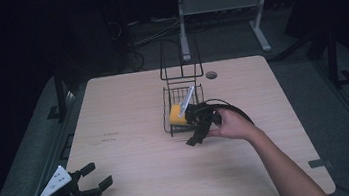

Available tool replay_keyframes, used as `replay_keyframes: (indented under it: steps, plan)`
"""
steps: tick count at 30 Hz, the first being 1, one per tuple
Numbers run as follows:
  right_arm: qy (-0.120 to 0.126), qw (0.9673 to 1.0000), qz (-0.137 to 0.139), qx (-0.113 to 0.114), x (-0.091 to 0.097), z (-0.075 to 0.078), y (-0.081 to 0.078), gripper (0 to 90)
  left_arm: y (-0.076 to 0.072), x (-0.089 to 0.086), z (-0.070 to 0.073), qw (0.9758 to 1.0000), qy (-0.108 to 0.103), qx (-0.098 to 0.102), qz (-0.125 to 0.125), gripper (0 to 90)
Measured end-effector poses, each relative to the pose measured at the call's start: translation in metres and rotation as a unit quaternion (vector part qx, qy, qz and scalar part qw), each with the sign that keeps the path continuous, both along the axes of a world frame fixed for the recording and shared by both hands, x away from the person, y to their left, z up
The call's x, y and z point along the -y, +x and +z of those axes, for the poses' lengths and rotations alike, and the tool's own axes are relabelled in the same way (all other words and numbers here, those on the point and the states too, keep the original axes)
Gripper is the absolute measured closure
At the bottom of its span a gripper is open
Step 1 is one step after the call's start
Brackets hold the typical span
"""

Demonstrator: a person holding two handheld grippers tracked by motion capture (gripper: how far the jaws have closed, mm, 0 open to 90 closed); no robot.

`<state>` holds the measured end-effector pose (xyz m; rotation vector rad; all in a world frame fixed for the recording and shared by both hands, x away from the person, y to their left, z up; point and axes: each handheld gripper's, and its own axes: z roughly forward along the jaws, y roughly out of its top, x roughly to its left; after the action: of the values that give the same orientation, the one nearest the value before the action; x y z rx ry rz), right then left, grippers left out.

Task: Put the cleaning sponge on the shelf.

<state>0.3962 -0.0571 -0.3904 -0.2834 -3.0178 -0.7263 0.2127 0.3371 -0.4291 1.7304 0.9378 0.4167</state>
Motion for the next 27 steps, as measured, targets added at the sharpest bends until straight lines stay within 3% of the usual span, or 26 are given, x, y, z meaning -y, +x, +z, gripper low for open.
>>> replay_keyframes:
  steps: [27]
  plan:
    - [0.018,0.9997,-0.017,0.002,0.032,-0.008,-0.023,17.3,0.0,0.002,-0.001,1.0,0.006,-0.003,-0.001,12.8]
